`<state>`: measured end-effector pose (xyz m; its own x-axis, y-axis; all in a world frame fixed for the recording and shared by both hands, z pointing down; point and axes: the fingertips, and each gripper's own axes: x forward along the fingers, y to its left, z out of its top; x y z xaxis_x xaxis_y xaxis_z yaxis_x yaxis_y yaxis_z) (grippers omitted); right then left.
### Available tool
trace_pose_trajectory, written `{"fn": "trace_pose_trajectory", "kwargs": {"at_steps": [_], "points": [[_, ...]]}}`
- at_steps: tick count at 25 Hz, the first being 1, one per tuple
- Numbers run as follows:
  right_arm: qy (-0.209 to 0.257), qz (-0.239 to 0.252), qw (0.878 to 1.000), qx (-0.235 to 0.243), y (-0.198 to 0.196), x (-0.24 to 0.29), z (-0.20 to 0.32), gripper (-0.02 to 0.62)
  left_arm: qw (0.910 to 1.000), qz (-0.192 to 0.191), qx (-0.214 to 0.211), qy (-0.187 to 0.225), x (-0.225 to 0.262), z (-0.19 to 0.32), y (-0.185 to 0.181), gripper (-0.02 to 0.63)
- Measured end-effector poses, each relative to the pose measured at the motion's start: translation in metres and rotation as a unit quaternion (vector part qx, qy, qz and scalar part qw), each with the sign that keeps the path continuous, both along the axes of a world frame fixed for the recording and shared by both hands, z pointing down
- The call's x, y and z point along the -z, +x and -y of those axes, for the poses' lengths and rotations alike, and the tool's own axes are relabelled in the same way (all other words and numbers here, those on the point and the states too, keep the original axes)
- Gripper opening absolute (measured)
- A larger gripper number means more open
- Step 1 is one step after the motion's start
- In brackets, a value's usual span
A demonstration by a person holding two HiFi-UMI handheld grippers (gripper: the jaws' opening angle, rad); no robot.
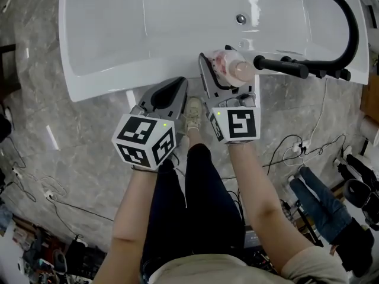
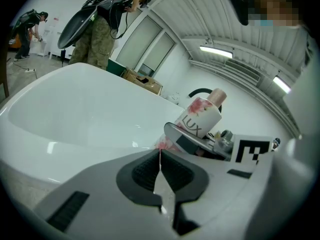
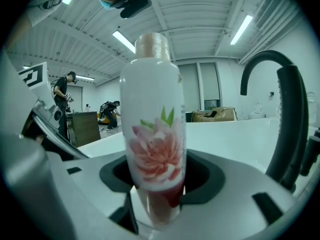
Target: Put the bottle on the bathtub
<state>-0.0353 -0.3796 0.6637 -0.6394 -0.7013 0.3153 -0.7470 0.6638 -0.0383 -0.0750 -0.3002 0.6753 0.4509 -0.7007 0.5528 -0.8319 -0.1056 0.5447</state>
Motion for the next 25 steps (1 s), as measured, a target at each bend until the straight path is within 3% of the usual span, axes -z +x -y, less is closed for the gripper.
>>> {"fn": "trace_pose_trajectory", "kwargs": {"at_steps": [6, 11, 19, 22, 25], "points": [[-0.018, 0.01, 1.0, -0.011, 0.001, 0.0, -0.001, 0.229, 0.9999, 0.005, -0.013, 0.0, 0.002, -0.006, -0.002, 0.011], [-0.056, 0.012, 0.998, -0.027, 0.012, -0.002, -0.006, 0.348, 0.9992, 0.011, -0.039, 0.006, 0.013, -0.014, 0.0, 0.011], [-0.07, 0.015, 0.997, -0.043, 0.037, 0.025, -0.037, 0.352, 0.9958, 0.043, -0.078, 0.022, 0.046, -0.023, 0.003, 0.011], [-0.075, 0.029, 0.996, -0.045, 0.041, 0.047, -0.05, 0.291, 0.9938, 0.052, -0.093, 0.033, 0.066, -0.025, 0.005, 0.011], [-0.083, 0.048, 0.994, -0.056, 0.043, 0.073, -0.065, 0.282, 0.9918, 0.057, -0.106, 0.043, 0.09, -0.031, 0.007, 0.011]]}}
